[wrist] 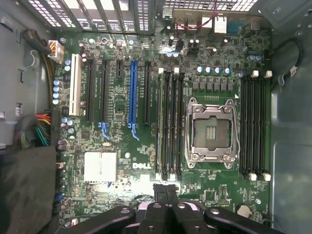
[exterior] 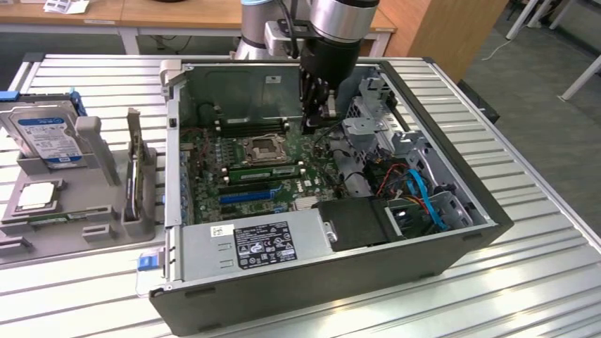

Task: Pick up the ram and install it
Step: 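Press down the ram until it locks into place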

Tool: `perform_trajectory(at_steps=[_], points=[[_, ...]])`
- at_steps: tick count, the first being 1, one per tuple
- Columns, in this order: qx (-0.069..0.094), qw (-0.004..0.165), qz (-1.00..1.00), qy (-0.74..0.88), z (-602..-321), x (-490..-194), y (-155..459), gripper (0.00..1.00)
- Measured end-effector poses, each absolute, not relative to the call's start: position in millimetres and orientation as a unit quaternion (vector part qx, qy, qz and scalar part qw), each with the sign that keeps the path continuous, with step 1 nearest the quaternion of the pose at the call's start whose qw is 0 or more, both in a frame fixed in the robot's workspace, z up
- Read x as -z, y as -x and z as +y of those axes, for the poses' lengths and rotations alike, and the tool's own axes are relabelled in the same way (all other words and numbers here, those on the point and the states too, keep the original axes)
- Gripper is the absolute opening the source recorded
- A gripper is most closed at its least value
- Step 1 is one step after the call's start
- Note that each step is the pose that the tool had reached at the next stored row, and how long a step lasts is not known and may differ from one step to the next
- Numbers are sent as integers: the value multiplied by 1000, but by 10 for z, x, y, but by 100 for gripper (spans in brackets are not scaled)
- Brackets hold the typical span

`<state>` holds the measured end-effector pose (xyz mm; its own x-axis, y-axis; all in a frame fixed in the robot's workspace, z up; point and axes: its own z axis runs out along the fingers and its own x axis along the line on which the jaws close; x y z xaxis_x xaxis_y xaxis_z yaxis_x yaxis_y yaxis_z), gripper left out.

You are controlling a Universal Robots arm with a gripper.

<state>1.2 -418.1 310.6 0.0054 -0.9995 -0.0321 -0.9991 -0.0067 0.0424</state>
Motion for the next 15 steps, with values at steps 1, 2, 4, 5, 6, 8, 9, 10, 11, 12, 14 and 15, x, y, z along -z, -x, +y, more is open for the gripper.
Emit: perform_trajectory(at_steps=[1,2,4,5,6,8,9,10,11,12,14,15], points=[[26,4,-705,-709,-4181,-3092,-12,10],[26,4,-705,-709,-4181,-3076,-12,10],[26,4,-705,-709,-4181,-3045,-12,10],[26,4,-705,-709,-4181,-3032,-12,10],[26,4,-705,-709,-4181,-3019,-12,10],[26,4,-705,-709,-4181,-2994,-12,10],[26,4,-705,-709,-4181,-2983,-12,10],[26,4,-705,-709,-4181,-2971,-12,10],[26,4,-705,-709,-4181,-2960,-12,10],[26,4,-705,-709,-4182,-2949,-12,10],[26,4,-705,-709,-4181,-2927,-12,10],[26,4,-705,-709,-4181,-2916,-12,10]])
